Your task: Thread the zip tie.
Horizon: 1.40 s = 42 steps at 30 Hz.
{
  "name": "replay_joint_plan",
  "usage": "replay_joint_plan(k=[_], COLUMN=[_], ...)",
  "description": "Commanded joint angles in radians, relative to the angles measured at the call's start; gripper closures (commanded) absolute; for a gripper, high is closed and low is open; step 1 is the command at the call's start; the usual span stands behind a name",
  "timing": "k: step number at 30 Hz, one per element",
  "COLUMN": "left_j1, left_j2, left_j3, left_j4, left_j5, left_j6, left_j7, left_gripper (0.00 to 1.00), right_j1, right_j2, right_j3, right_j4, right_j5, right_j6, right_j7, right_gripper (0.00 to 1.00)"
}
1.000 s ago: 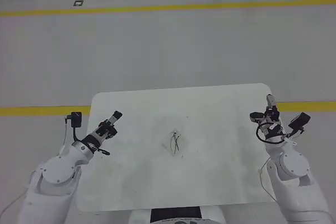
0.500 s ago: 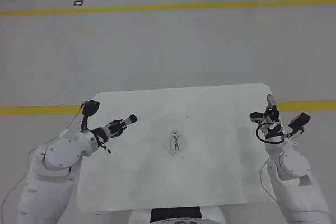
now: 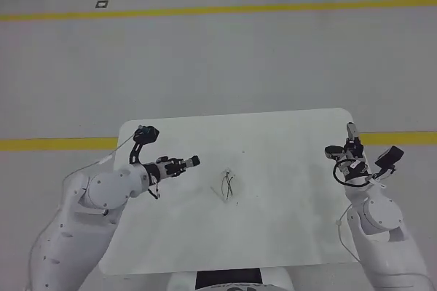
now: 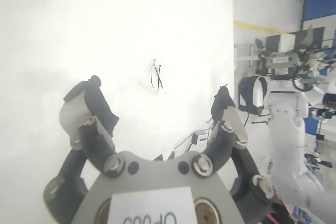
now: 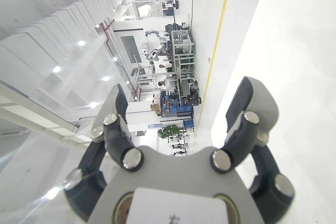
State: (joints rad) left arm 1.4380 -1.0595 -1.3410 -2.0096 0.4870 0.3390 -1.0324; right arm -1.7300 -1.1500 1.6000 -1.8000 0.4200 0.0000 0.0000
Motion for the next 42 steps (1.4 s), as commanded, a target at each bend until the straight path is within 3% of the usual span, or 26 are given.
replay_joint_plan(k=[1, 3, 5, 16, 19, 21, 25, 27, 30, 33, 42], left_j1=[-0.048, -0.084, -0.102, -0.102, -0.111, -0.131, -0.193, -0.229, -0.272, -0.299, -0.300], left_j2=[-0.005, -0.014, -0.021, -0.021, -0.023, -0.029, -0.057, -0.080, -0.122, -0.170, -0.174], left_j3=[0.063, 0.109, 0.129, 0.129, 0.150, 0.180, 0.273, 0.329, 0.388, 0.419, 0.420], left_j4=[0.040, 0.090, 0.117, 0.117, 0.096, 0.088, 0.076, 0.080, 0.114, 0.163, 0.167], left_j5=[0.028, 0.022, 0.014, 0.014, 0.076, 0.133, 0.254, 0.314, 0.397, 0.460, 0.466], left_j6=[0.001, 0.001, 0.001, 0.001, 0.001, 0.001, 0.001, 0.001, 0.001, 0.001, 0.001], left_j7=[-0.015, -0.024, -0.012, -0.012, 0.013, -0.012, -0.100, -0.154, -0.200, -0.256, -0.264], left_gripper=[0.00, 0.00, 0.00, 0.00, 0.00, 0.00, 0.00, 0.00, 0.00, 0.00, 0.00], right_j1=[0.000, 0.000, 0.000, 0.000, 0.000, 0.000, 0.000, 0.000, 0.000, 0.000, 0.000], right_j2=[0.000, 0.000, 0.000, 0.000, 0.000, 0.000, 0.000, 0.000, 0.000, 0.000, 0.000], right_j3=[0.000, 0.000, 0.000, 0.000, 0.000, 0.000, 0.000, 0.000, 0.000, 0.000, 0.000], right_j4=[0.000, 0.000, 0.000, 0.000, 0.000, 0.000, 0.000, 0.000, 0.000, 0.000, 0.000], right_j5=[0.000, 0.000, 0.000, 0.000, 0.000, 0.000, 0.000, 0.000, 0.000, 0.000, 0.000], right_j6=[0.000, 0.000, 0.000, 0.000, 0.000, 0.000, 0.000, 0.000, 0.000, 0.000, 0.000], right_j7=[0.000, 0.000, 0.000, 0.000, 0.000, 0.000, 0.000, 0.000, 0.000, 0.000, 0.000], right_gripper=[0.00, 0.00, 0.00, 0.00, 0.00, 0.00, 0.00, 0.00, 0.00, 0.00, 0.00])
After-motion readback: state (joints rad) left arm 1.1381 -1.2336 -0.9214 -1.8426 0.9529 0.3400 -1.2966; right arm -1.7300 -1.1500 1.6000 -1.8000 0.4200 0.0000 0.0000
